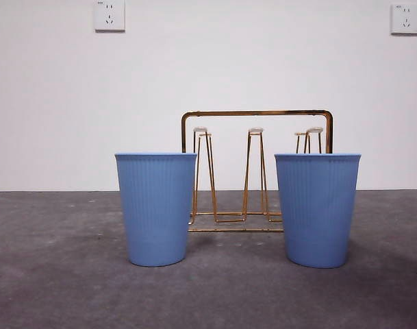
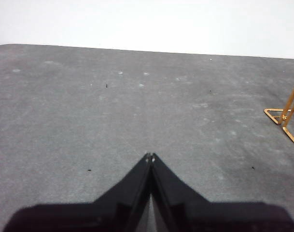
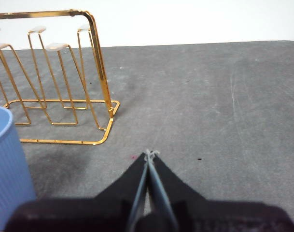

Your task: Pick up cup 1,put cup 1 in the cup rack,pick up cup 2,put cup 2 in the cup rack

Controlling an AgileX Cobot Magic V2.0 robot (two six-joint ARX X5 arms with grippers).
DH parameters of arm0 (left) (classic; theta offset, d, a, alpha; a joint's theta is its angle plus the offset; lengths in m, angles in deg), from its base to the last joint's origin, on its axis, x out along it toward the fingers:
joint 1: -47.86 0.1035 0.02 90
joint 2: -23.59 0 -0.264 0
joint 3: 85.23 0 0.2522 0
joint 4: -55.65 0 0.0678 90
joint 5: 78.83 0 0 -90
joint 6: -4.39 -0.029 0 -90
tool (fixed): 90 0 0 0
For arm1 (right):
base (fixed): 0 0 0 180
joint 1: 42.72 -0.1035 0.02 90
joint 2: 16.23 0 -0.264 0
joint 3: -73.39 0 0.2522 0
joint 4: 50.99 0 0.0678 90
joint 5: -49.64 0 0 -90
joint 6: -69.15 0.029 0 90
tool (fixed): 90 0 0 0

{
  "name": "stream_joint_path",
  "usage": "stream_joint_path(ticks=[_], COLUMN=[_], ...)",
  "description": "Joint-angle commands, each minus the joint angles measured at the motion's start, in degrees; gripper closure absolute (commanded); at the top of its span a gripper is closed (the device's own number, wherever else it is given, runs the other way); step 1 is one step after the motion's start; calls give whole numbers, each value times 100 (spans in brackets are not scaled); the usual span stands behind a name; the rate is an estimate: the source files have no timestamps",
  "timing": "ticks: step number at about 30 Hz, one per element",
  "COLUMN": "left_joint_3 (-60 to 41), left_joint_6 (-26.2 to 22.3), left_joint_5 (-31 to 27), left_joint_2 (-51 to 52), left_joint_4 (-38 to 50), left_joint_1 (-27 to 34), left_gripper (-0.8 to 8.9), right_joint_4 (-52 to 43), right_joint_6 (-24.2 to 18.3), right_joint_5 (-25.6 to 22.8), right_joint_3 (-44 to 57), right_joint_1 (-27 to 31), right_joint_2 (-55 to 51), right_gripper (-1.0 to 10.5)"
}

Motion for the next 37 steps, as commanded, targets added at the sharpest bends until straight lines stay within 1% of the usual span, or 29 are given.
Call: stream_joint_path(ticks=[1, 5, 9, 10, 12, 15, 17, 20, 24, 27, 29, 34, 37], left_joint_3=[-55, -55, -55, -55, -42, 87, 201, 402, 739, 1086, 1362, 2229, 2750], left_joint_6=[35, 35, 35, 35, 94, 387, 535, 730, 1003, 1093, 1172, 1163, 1054], left_joint_5=[-2, -2, -2, -2, 20, 122, 179, 413, 977, 1412, 1661, 2433, 2758], left_joint_2=[-2, -4, -57, -76, -114, -149, -201, -332, -568, -813, -1014, -1617, -1958], left_joint_4=[26, 26, 26, 28, 17, -162, -291, -481, -688, -850, -999, -1517, -1797], left_joint_1=[17, 17, 17, 17, 17, 17, 15, 13, 13, 13, 13, 13, 11], left_gripper=[816, 816, 817, 817, 817, 820, 820, 820, 820, 820, 820, 820, 820], right_joint_4=[-26, -42, -92, -107, -133, -247, -227, -188, -127, 245, 627, 1910, 2667], right_joint_6=[-31, 9, 13, 98, 411, 1095, 1453, 1753, 1768, 1757, 1676, 994, 621], right_joint_5=[0, 122, 120, 129, 136, 120, 160, 229, 422, 584, 715, 1119, 1331], right_joint_3=[59, 59, 59, 59, 57, -2, -116, -409, -973, -1576, -2026, -3318, -4070], right_joint_1=[-2, -2, -2, -2, -2, -2, -2, -2, -2, -2, -2, -2, -2], right_joint_2=[-7, -7, -7, -7, -7, -7, 0, 70, 372, 789, 1141, 2179, 2765], right_gripper=[940, 941, 941, 942, 951, 957, 958, 959, 959, 959, 958, 958, 958])
